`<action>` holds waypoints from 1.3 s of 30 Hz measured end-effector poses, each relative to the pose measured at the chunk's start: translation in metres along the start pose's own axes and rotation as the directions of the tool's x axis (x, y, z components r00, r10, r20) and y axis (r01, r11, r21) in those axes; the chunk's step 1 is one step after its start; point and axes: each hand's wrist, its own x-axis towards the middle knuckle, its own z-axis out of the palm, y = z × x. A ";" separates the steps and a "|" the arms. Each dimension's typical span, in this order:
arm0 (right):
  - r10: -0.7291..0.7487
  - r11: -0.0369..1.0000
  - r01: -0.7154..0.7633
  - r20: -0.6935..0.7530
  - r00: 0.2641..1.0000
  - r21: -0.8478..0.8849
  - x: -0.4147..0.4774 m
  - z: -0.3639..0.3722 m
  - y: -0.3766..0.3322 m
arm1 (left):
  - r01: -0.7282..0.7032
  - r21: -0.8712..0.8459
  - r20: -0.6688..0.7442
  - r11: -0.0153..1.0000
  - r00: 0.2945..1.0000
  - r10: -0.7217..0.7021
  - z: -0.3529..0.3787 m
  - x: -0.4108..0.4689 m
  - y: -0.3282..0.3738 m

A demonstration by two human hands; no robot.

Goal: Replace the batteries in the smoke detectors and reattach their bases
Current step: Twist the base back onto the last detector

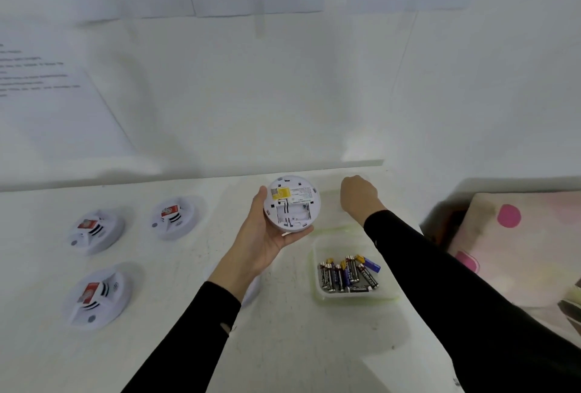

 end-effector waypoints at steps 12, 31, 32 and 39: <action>0.142 0.248 0.511 -0.553 0.821 0.823 -0.087 -0.027 -0.024 | -0.132 0.000 -0.064 0.991 0.989 0.132 0.003 0.012 0.001; 0.061 0.739 0.481 -0.757 0.651 0.472 -0.103 0.045 -0.056 | -0.187 -0.013 -0.056 0.982 0.981 0.186 0.019 0.015 -0.003; 0.034 0.792 0.458 -0.778 0.627 0.404 -0.103 0.047 -0.055 | -0.189 -0.006 -0.048 0.982 0.981 0.189 0.019 0.016 -0.001; -0.070 0.763 0.492 -0.704 0.707 0.419 -0.093 0.024 -0.037 | -0.160 0.045 -0.046 0.986 0.986 0.162 0.009 0.021 0.010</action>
